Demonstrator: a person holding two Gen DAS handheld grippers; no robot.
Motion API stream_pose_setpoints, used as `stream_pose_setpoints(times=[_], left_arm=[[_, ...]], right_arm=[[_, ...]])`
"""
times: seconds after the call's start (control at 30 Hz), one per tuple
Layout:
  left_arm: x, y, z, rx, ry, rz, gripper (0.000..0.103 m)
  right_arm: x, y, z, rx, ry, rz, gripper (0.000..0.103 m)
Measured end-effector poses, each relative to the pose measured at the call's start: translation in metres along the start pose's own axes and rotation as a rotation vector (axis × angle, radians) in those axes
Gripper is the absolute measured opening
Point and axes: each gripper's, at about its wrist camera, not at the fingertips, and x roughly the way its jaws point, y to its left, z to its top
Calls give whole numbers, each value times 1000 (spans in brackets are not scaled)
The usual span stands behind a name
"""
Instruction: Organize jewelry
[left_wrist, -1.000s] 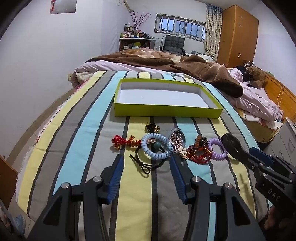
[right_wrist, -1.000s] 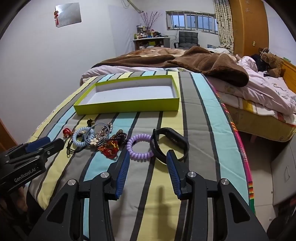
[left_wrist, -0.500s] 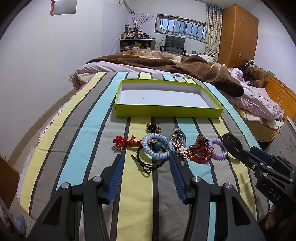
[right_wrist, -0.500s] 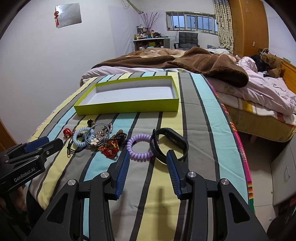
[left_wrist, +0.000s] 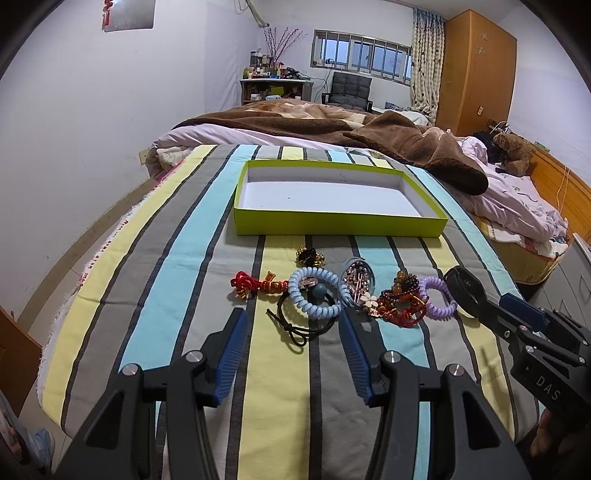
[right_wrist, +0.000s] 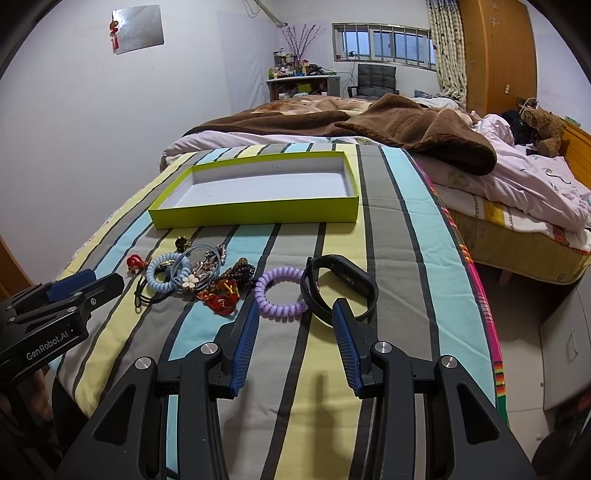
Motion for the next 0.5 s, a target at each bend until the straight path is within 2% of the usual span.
stream_pose_setpoints(times=[0.5], left_arm=[[-2, 1, -1, 0, -3, -3, 53]], right_arm=[[0, 5, 0, -10, 3, -2, 42]])
